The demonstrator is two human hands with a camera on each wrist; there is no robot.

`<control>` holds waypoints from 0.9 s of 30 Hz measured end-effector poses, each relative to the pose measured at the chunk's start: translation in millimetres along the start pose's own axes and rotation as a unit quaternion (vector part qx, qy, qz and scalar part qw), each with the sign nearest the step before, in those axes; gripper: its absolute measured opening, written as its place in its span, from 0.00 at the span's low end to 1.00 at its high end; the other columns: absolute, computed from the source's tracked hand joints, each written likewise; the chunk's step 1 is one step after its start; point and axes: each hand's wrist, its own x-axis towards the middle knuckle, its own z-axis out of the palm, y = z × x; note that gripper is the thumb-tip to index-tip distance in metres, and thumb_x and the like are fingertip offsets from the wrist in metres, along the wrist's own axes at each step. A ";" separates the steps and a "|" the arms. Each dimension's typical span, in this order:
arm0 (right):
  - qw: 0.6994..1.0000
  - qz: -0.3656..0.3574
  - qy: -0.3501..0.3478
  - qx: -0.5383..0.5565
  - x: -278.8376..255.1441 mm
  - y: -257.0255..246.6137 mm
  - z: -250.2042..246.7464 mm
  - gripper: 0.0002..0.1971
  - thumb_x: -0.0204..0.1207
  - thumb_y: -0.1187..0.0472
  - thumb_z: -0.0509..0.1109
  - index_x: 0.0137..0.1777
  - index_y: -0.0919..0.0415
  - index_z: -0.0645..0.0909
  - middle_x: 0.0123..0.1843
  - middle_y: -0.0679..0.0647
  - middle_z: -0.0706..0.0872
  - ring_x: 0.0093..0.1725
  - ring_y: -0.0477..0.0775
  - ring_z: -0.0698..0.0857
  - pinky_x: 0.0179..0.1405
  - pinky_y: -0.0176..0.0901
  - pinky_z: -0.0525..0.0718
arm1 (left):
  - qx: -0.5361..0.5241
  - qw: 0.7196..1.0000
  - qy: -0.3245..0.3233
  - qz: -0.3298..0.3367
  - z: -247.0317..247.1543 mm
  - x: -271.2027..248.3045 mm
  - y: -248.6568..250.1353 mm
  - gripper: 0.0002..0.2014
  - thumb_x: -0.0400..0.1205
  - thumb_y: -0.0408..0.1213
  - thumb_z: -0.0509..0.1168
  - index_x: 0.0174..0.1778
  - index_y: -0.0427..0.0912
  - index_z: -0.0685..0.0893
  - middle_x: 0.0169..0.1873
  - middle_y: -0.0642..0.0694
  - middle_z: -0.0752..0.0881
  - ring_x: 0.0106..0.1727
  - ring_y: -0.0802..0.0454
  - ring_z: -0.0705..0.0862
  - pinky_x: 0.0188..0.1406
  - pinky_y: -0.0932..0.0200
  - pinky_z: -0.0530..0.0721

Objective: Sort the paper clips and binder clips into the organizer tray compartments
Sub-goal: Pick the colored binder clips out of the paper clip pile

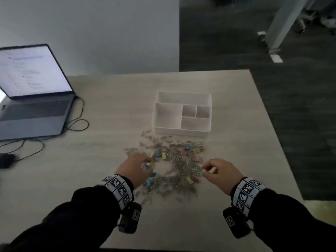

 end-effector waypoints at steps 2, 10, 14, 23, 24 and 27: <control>1.000 0.017 -0.012 -0.019 7.6 5.0 10.8 0.06 0.76 0.53 0.72 0.51 0.50 0.83 0.49 0.47 0.81 0.38 0.41 0.79 0.40 0.31 0.73 | 0.027 0.999 -0.009 -0.032 8.3 2.7 -11.1 0.18 0.75 0.57 0.67 0.60 0.59 0.79 0.62 0.57 0.75 0.47 0.54 0.85 0.51 0.54 0.85; 0.995 0.028 -0.048 -0.087 26.8 11.1 48.7 0.05 0.75 0.58 0.69 0.48 0.53 0.84 0.45 0.50 0.82 0.45 0.51 0.80 0.50 0.43 0.80 | 0.062 0.996 -0.047 0.052 37.5 19.8 -24.6 0.15 0.74 0.48 0.70 0.55 0.55 0.78 0.52 0.54 0.77 0.48 0.53 0.82 0.48 0.55 0.84; 0.996 0.035 -0.037 -0.069 23.0 11.4 51.3 0.02 0.76 0.56 0.70 0.45 0.50 0.85 0.42 0.45 0.84 0.43 0.47 0.81 0.47 0.39 0.79 | 0.026 0.996 -0.052 0.066 35.2 27.6 -25.2 0.07 0.76 0.43 0.67 0.49 0.54 0.81 0.46 0.54 0.81 0.43 0.56 0.82 0.46 0.57 0.84; 0.964 0.174 0.086 0.180 19.9 27.4 24.6 0.05 0.74 0.63 0.74 0.39 0.53 0.86 0.33 0.53 0.88 0.31 0.49 0.84 0.28 0.40 0.81 | -0.017 0.997 -0.063 0.036 30.0 40.3 -19.7 0.06 0.76 0.40 0.68 0.36 0.57 0.83 0.37 0.60 0.84 0.43 0.59 0.83 0.45 0.64 0.79; 0.953 0.194 0.113 0.204 22.2 33.0 19.5 0.05 0.74 0.64 0.74 0.38 0.54 0.86 0.33 0.55 0.88 0.30 0.50 0.83 0.27 0.42 0.81 | -0.016 0.997 -0.066 0.033 29.8 41.3 -18.3 0.06 0.76 0.39 0.68 0.35 0.57 0.82 0.36 0.60 0.84 0.42 0.59 0.83 0.45 0.65 0.79; 0.919 0.244 0.174 0.258 31.4 51.7 6.2 0.07 0.73 0.69 0.74 0.37 0.57 0.85 0.32 0.57 0.87 0.27 0.52 0.83 0.23 0.41 0.79 | 0.007 0.997 -0.075 0.025 28.1 41.4 -12.9 0.06 0.75 0.39 0.68 0.35 0.56 0.83 0.34 0.59 0.84 0.42 0.57 0.83 0.43 0.65 0.78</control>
